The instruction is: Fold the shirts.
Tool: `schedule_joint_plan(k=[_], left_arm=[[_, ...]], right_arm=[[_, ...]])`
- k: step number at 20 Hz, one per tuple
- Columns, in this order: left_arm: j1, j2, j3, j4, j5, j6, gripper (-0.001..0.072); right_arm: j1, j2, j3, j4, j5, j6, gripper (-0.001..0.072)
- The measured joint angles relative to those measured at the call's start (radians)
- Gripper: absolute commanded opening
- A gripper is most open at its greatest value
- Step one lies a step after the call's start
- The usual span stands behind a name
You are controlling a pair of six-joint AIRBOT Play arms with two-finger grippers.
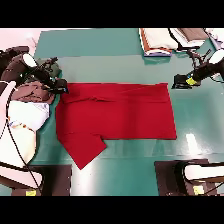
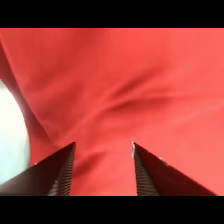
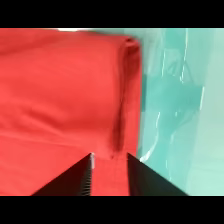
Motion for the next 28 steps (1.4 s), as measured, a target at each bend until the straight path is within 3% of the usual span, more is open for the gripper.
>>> schedule_joint_plan(k=[2,4,5,12,16,22,23,24,25,26,28], left_arm=[[0.001,0.047,-0.021,0.017,-0.029,-0.012,0.0436],[0.001,0.137,-0.091,0.043,-0.053,-0.019,0.0436],[0.001,0.194,-0.153,0.057,-0.057,-0.021,0.0436],[0.001,0.688,-0.824,0.081,-0.043,-0.105,0.0436],[0.000,0.816,-1.036,-0.041,0.011,-0.142,0.0435],[0.000,0.857,-1.124,-0.202,0.144,-0.142,0.0433],[0.000,0.859,-1.129,-0.219,0.162,-0.141,0.0390],[0.000,0.861,-1.136,-0.235,0.177,-0.141,0.0248],[0.000,0.862,-1.142,-0.245,0.186,-0.139,0.0218],[0.000,0.863,-1.146,-0.252,0.193,-0.137,0.0224],[0.000,0.863,-1.146,-0.265,0.183,-0.124,0.0480]], right_arm=[[-0.001,0.027,-0.013,0.010,0.011,-0.001,0.0329],[-0.001,0.072,-0.019,0.018,0.040,-0.011,0.0411],[0.000,0.099,-0.021,0.021,0.063,-0.018,0.0412],[0.010,0.280,-0.026,0.079,0.157,-0.036,0.0412],[0.010,0.337,-0.026,0.116,0.151,-0.037,0.0411],[0.010,0.362,-0.026,0.130,0.148,-0.039,0.0412],[0.010,0.364,-0.026,0.131,0.149,-0.039,0.0412],[0.010,0.364,-0.026,0.132,0.151,-0.039,0.0411],[0.010,0.365,-0.026,0.132,0.158,-0.039,0.0412],[0.010,0.366,-0.026,0.131,0.161,-0.039,0.0411],[0.010,0.367,-0.026,0.129,0.171,-0.039,0.0412]])
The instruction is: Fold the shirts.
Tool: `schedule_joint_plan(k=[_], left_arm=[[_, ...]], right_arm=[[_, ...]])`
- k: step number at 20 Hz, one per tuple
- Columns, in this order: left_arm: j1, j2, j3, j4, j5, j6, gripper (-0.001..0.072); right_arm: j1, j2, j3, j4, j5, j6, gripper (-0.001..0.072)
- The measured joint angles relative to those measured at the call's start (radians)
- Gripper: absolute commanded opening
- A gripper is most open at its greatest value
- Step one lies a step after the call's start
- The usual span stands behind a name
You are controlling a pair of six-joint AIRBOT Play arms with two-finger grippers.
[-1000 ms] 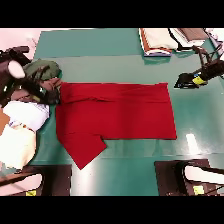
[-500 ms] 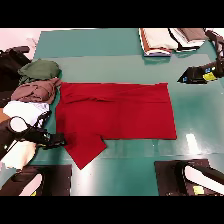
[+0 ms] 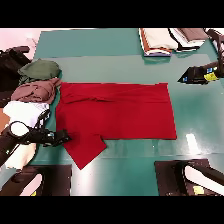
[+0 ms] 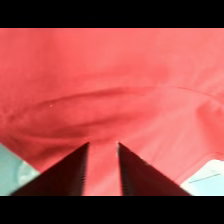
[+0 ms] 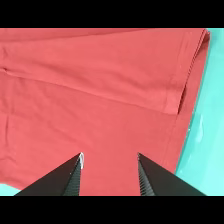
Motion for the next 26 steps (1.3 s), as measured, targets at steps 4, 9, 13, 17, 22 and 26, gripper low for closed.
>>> schedule_joint_plan(k=[4,9,13,17,22,26], left_arm=[[0.000,0.001,0.081,0.064,-0.122,0.031,0.0497],[0.000,0.001,0.093,0.158,-0.132,-0.011,0.0497],[0.000,0.001,0.021,0.116,-0.076,-0.026,0.0497],[0.001,0.003,-0.011,0.076,-0.051,-0.026,0.0494],[0.000,-0.002,-0.026,0.032,0.058,-0.015,0.0027],[-0.001,0.000,0.020,-0.020,0.051,0.029,0.0027]], right_arm=[[0.000,0.000,0.000,-0.003,0.005,0.000,0.0411],[0.000,0.000,0.000,-0.005,0.009,0.000,0.0412],[0.000,0.000,0.000,-0.005,0.009,0.000,0.0412],[0.000,0.000,0.000,-0.005,0.009,0.000,0.0412],[-0.006,0.005,-0.017,-0.005,0.017,-0.002,0.0411],[-0.089,0.040,-0.185,-0.039,0.022,-0.006,0.0534]])
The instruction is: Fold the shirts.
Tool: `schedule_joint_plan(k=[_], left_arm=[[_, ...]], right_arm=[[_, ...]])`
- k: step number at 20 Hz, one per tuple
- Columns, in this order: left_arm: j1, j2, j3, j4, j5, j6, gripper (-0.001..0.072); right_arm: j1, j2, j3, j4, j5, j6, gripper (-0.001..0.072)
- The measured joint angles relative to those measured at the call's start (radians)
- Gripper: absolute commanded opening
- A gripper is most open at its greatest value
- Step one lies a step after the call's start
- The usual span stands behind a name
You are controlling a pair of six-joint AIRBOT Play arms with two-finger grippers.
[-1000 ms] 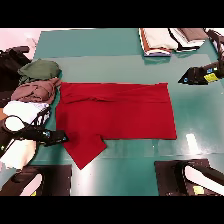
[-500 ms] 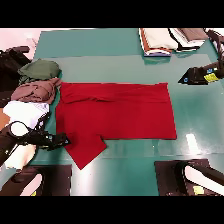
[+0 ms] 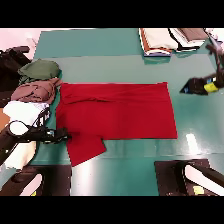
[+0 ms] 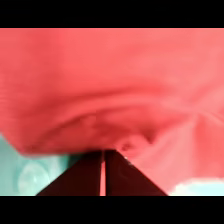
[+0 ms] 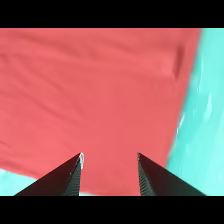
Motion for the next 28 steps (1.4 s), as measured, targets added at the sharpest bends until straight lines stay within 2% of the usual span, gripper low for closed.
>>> schedule_joint_plan(k=[1,4,6,10,11,13,15,16,19,26,28], left_arm=[[0.000,0.000,0.015,-0.006,-0.015,0.014,0.0027],[0.000,0.001,0.049,-0.015,-0.034,0.041,0.0027],[0.000,0.001,0.060,-0.019,-0.042,0.054,0.0027],[0.000,0.001,0.069,-0.022,-0.049,0.066,0.0027],[0.000,0.001,0.069,-0.023,-0.050,0.068,0.0027],[0.000,0.001,0.071,-0.023,-0.053,0.069,0.0027],[0.000,0.001,0.073,-0.022,-0.058,0.075,0.0026],[0.000,0.001,0.078,-0.015,-0.068,0.078,0.0025],[0.000,0.019,0.112,0.058,-0.146,0.083,0.0025],[0.000,0.188,0.158,0.163,-0.418,0.057,0.0026],[0.000,0.200,0.190,0.175,-0.453,0.055,0.0026]], right_arm=[[-0.032,0.011,-0.064,-0.030,0.000,0.000,0.0633],[-0.145,0.036,-0.287,-0.109,0.004,-0.002,0.0613],[-0.199,0.034,-0.423,-0.123,0.002,-0.002,0.0521],[-0.205,-0.002,-0.587,-0.071,-0.080,-0.002,0.0494],[-0.187,-0.010,-0.602,-0.045,-0.088,-0.002,0.0443],[-0.135,-0.033,-0.611,0.001,-0.132,-0.002,0.0269],[-0.075,-0.050,-0.596,0.016,-0.180,-0.003,0.0039],[-0.045,-0.056,-0.580,0.016,-0.198,-0.003,0.0015],[0.016,-0.033,-0.524,-0.006,-0.220,-0.003,0.0015],[0.059,0.227,-0.474,-0.198,0.007,-0.003,0.0015],[0.062,0.292,-0.468,-0.237,0.048,-0.003,0.0015]])
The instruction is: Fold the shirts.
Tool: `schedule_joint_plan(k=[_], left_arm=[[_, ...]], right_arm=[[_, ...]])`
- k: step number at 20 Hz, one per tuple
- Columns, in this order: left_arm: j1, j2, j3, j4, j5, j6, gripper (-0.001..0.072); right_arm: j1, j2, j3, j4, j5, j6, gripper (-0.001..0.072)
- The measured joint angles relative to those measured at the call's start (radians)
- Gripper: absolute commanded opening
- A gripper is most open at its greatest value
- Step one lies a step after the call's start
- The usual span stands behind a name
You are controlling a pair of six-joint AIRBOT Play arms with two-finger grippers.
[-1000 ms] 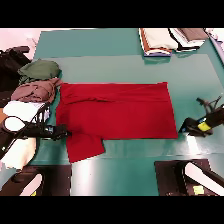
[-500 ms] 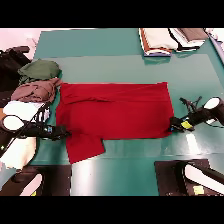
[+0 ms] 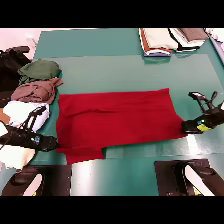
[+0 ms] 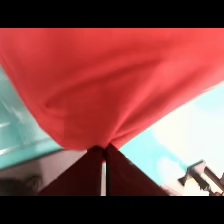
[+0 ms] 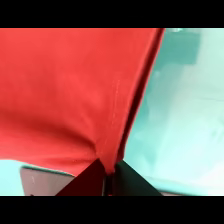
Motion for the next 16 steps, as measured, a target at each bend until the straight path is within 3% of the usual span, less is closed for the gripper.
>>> schedule_joint_plan(k=[5,13,14,15,16], left_arm=[[0.000,-0.114,0.118,0.019,0.104,0.018,0.0026],[0.000,-0.557,0.404,0.037,0.350,0.092,0.0030],[0.000,-0.602,0.435,0.037,0.369,0.095,0.0145],[0.000,-0.638,0.459,0.038,0.387,0.098,0.0484],[0.002,-0.662,0.476,0.043,0.400,0.099,0.0553]], right_arm=[[0.004,-0.033,0.093,-0.041,0.007,0.008,0.0014],[0.004,-0.423,0.401,0.067,-0.114,0.011,0.0017],[0.003,-0.471,0.437,0.090,-0.128,0.011,0.0111],[0.003,-0.512,0.471,0.112,-0.142,0.011,0.0278],[-0.001,-0.550,0.503,0.135,-0.156,0.011,0.0337]])
